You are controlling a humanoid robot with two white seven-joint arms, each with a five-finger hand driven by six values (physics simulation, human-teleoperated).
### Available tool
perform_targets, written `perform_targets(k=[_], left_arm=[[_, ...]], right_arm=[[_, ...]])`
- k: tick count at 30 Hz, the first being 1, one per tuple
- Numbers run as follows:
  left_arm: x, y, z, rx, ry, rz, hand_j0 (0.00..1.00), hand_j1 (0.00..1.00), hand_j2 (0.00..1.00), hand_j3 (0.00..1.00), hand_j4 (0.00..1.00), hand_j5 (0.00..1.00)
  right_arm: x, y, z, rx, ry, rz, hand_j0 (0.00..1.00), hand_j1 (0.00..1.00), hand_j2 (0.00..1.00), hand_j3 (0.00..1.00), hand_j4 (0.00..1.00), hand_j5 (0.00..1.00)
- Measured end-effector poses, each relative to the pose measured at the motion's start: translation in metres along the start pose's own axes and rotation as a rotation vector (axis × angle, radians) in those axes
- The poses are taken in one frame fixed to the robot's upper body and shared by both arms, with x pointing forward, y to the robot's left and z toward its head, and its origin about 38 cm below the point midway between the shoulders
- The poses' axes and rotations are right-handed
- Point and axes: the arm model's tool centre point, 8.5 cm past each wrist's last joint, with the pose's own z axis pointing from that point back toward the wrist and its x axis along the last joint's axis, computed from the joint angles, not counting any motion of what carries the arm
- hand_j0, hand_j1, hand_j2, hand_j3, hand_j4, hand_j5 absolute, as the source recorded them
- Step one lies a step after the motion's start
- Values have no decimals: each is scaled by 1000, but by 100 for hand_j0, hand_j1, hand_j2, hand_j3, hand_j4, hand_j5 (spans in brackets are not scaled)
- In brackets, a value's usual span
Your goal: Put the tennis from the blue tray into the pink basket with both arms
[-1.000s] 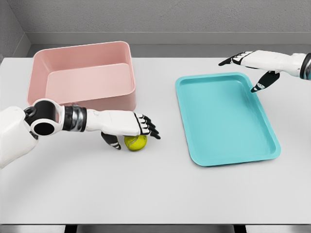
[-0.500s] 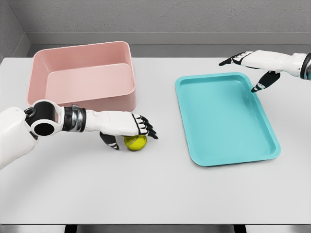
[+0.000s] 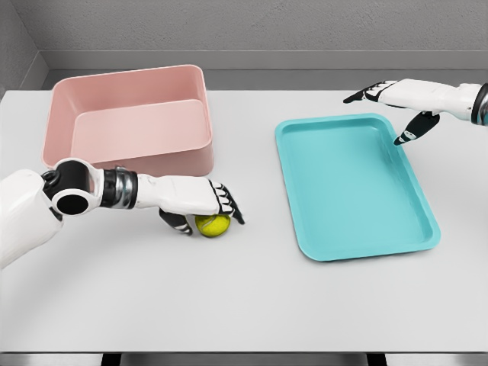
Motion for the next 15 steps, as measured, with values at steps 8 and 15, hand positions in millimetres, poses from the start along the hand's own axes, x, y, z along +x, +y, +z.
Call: perform_targets(k=[8, 15], left_arm=[[0, -1, 1, -2, 0, 2, 59, 59, 59, 59, 59, 59], [0, -1, 2, -3, 3, 3, 47, 47, 47, 47, 47, 47]], right_arm=[[0, 0, 0, -1, 1, 0, 100, 100, 100, 100, 100, 100], [0, 1, 0, 0, 0, 0, 100, 100, 100, 100, 100, 100]])
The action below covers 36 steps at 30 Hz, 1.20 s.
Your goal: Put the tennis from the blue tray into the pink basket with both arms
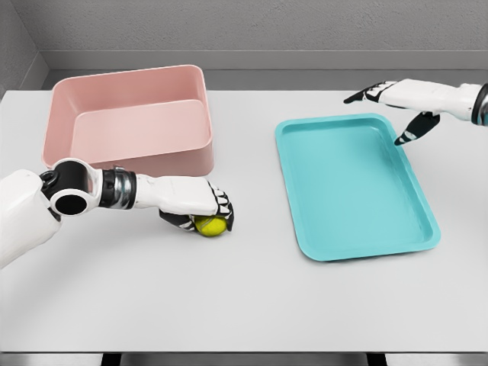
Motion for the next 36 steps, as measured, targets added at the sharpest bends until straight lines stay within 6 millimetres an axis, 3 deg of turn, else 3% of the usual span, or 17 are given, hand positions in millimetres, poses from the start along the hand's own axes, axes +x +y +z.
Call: perform_targets(k=[7, 14, 26, 36], left_arm=[[3, 8, 3, 16, -7, -14, 46, 46, 46, 46, 46, 46], [7, 27, 26, 56, -9, -41, 45, 45, 45, 45, 45, 45], [-7, 78, 73, 121, 49, -91, 42, 42, 42, 42, 42, 42], [-30, 95, 94, 145, 120, -77, 42, 42, 42, 42, 42, 42]], right_arm=[[1, 0, -1, -1, -4, 2, 100, 100, 100, 100, 100, 100], [2, -1, -1, -2, -6, 3, 100, 100, 100, 100, 100, 100], [3, -1, -2, -4, -8, 4, 100, 100, 100, 100, 100, 100], [3, -1, -2, -5, -10, 4, 100, 100, 100, 100, 100, 100]])
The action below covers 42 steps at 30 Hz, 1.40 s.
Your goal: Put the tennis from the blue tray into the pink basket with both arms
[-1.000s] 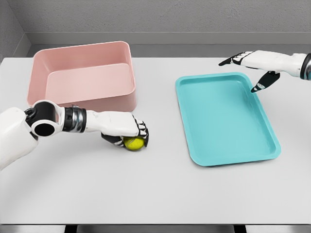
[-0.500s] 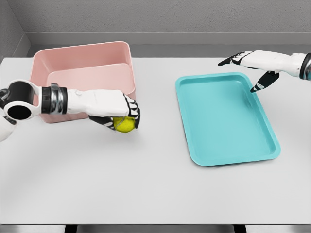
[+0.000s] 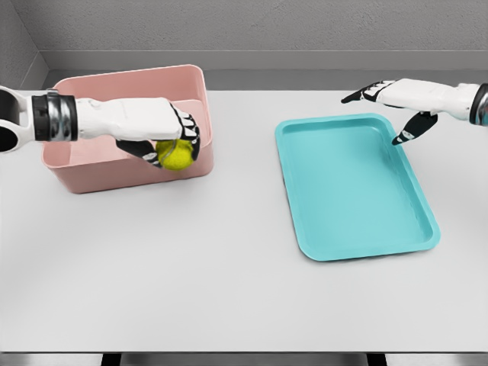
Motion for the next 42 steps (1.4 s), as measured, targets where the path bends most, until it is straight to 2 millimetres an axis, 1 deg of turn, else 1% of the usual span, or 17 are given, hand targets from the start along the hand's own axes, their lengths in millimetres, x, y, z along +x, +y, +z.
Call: perform_targets(k=[5, 9, 14, 19, 20, 21, 22, 23, 24, 25, 28, 34, 35, 37, 38, 40, 42], left_arm=[[-18, 10, 9, 10, 54, 7, 41, 41, 41, 41, 41, 41], [-36, 13, 14, 20, 100, 31, 41, 41, 41, 41, 41, 41], [-63, 4, 12, 20, 166, 103, 42, 42, 42, 42, 42, 42], [-90, -14, 14, 10, 242, 187, 42, 42, 42, 42, 42, 42], [-94, -13, 15, 12, 254, 194, 42, 42, 42, 42, 42, 42], [-97, -16, 15, 12, 262, 205, 46, 46, 46, 46, 46, 46], [-99, -18, 14, 11, 268, 214, 53, 53, 53, 53, 53, 53], [-100, -19, 14, 11, 271, 220, 68, 68, 68, 68, 68, 68], [-101, -20, 13, 12, 272, 225, 89, 89, 89, 89, 89, 89], [-102, -20, 12, 13, 273, 228, 98, 98, 98, 98, 98, 98], [-102, -19, 11, 18, 274, 230, 100, 100, 100, 100, 100, 100], [-103, -15, 11, 25, 274, 225, 100, 100, 100, 100, 100, 100], [-101, -16, 10, 26, 269, 224, 100, 100, 100, 100, 100, 100], [-85, -29, 2, 24, 214, 224, 100, 100, 100, 100, 100, 100], [-75, -26, 6, 35, 187, 212, 100, 100, 100, 100, 100, 100], [-58, -24, 24, 48, 150, 189, 100, 100, 100, 100, 100, 100], [-47, -14, 43, 66, 138, 158, 100, 100, 100, 100, 100, 100]], right_arm=[[0, -1, 0, -2, -1, 1, 100, 100, 100, 100, 100, 100], [1, -1, -1, -3, -2, 1, 100, 100, 100, 100, 100, 100], [1, -1, -1, -3, -3, 2, 100, 100, 100, 100, 100, 100], [1, -1, -1, -3, -4, 2, 100, 100, 100, 100, 100, 100], [1, -1, -1, -3, -4, 2, 100, 100, 100, 100, 100, 100], [1, -1, -1, -3, -4, 2, 100, 100, 100, 100, 100, 100], [1, -1, -1, -3, -4, 2, 100, 100, 100, 100, 100, 100], [1, -1, -1, -3, -4, 2, 100, 100, 100, 100, 100, 100], [1, -1, -1, -3, -4, 2, 100, 100, 100, 100, 100, 100], [1, -1, -1, -3, -4, 2, 100, 100, 100, 100, 100, 100], [1, -1, -1, -3, -4, 2, 100, 100, 100, 100, 100, 100], [1, -2, -1, -4, -3, 3, 100, 100, 100, 100, 100, 100], [1, -2, 0, -4, -2, 3, 100, 100, 100, 100, 100, 100], [0, -2, 0, -3, 0, 3, 100, 100, 100, 100, 100, 100], [0, -2, 1, -3, 0, 3, 100, 100, 100, 100, 100, 100], [0, -3, 1, -5, 1, 4, 100, 100, 100, 100, 100, 100], [0, -3, 1, -4, 1, 4, 100, 100, 100, 100, 100, 100]])
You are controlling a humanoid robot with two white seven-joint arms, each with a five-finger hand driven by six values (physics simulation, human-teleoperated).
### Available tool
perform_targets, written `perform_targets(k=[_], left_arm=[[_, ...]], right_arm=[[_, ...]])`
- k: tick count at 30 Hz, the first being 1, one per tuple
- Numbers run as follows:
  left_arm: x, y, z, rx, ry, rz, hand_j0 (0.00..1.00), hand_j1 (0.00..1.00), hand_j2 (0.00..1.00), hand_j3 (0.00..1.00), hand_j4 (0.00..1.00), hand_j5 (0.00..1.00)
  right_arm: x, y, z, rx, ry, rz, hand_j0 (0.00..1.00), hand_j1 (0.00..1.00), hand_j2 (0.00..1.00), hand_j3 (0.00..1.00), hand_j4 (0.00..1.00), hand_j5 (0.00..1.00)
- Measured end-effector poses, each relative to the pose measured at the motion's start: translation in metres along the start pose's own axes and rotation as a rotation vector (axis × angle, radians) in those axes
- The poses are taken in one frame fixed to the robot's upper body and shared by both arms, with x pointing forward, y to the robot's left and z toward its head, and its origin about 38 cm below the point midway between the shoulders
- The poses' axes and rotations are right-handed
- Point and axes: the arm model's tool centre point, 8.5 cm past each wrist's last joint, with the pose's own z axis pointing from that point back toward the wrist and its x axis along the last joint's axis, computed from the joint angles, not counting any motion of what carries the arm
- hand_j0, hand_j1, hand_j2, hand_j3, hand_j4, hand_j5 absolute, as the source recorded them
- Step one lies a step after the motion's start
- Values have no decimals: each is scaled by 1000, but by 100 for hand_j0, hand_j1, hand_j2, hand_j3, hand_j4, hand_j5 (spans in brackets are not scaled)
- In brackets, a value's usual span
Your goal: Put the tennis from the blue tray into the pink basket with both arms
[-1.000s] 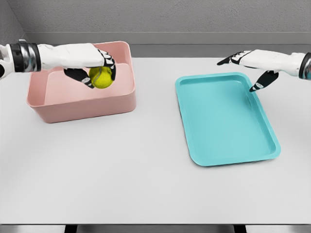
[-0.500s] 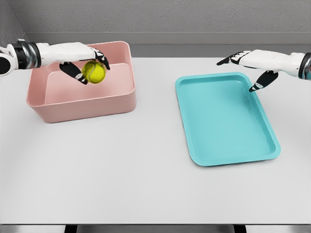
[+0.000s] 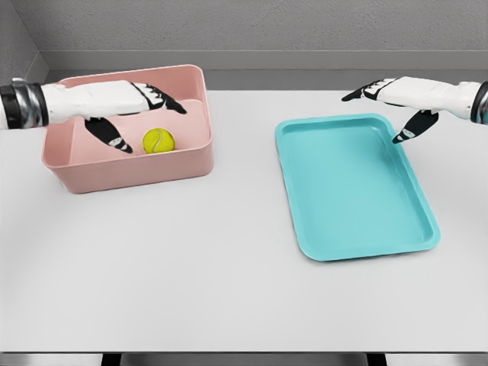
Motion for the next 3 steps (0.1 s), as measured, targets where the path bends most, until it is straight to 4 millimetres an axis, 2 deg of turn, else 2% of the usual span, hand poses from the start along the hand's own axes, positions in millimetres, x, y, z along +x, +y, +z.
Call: perform_targets(k=[1, 3], left_arm=[[1, -6, 9, 4, 3, 6, 100, 100, 100, 100, 100, 100], [0, -38, 26, 6, 23, 62, 100, 100, 100, 100, 100, 100]], right_arm=[[0, 0, 0, 0, 0, 0, 100, 100, 100, 100, 100, 100], [0, 0, -1, 0, -2, 0, 100, 100, 100, 100, 100, 100]])
